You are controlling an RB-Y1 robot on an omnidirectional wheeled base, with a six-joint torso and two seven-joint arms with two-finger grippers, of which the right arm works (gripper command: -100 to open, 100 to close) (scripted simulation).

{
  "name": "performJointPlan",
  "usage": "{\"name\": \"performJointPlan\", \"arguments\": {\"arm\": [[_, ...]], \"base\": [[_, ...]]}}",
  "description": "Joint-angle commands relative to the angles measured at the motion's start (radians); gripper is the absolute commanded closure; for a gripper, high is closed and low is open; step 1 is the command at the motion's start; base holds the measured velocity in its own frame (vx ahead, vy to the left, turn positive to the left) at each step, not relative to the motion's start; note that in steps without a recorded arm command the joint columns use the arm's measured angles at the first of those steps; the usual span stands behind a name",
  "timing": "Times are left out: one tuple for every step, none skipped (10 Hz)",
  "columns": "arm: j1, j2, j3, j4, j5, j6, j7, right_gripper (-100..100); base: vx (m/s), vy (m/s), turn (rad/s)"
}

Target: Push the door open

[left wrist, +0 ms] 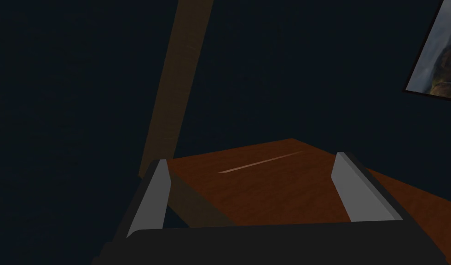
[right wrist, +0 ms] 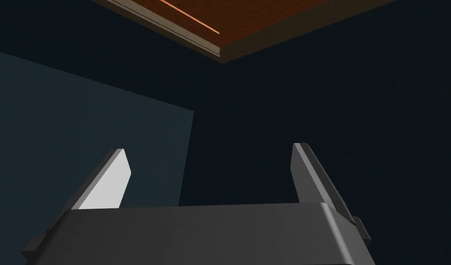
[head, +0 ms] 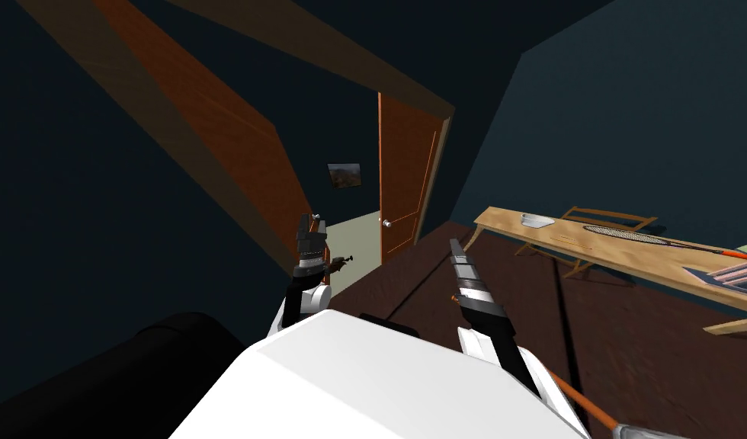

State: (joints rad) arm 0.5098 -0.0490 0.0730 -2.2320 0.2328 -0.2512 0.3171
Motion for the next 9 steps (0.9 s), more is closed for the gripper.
{"name": "performJointPlan", "arguments": {"arm": [[-0.005,-0.014,0.017,0.029,0.038,0.032,0.038,-100],[-0.010,-0.024,0.027,0.047,0.063,0.053,0.061,-100],[-0.015,-0.033,0.037,0.066,0.088,0.074,0.084,-100],[-0.015,-0.033,0.037,0.066,0.088,0.074,0.084,-100],[-0.020,-0.042,0.048,0.085,0.113,0.095,0.107,-100],[-0.025,-0.052,0.059,0.106,0.140,0.118,0.132,-100],[-0.031,-0.063,0.071,0.128,0.169,0.142,0.158,-100],[-0.036,-0.074,0.083,0.150,0.198,0.167,0.185,-100],[-0.042,-0.084,0.095,0.172,0.226,0.192,0.212,-100]], "base": [[0.044,-0.020,0.197],[0.066,-0.031,0.188],[0.064,-0.033,0.167],[0.035,-0.016,0.057],[0.025,-0.004,0.098],[0.042,-0.012,0.212],[0.059,-0.027,0.201],[0.065,-0.028,0.226],[0.059,-0.039,0.179]]}}
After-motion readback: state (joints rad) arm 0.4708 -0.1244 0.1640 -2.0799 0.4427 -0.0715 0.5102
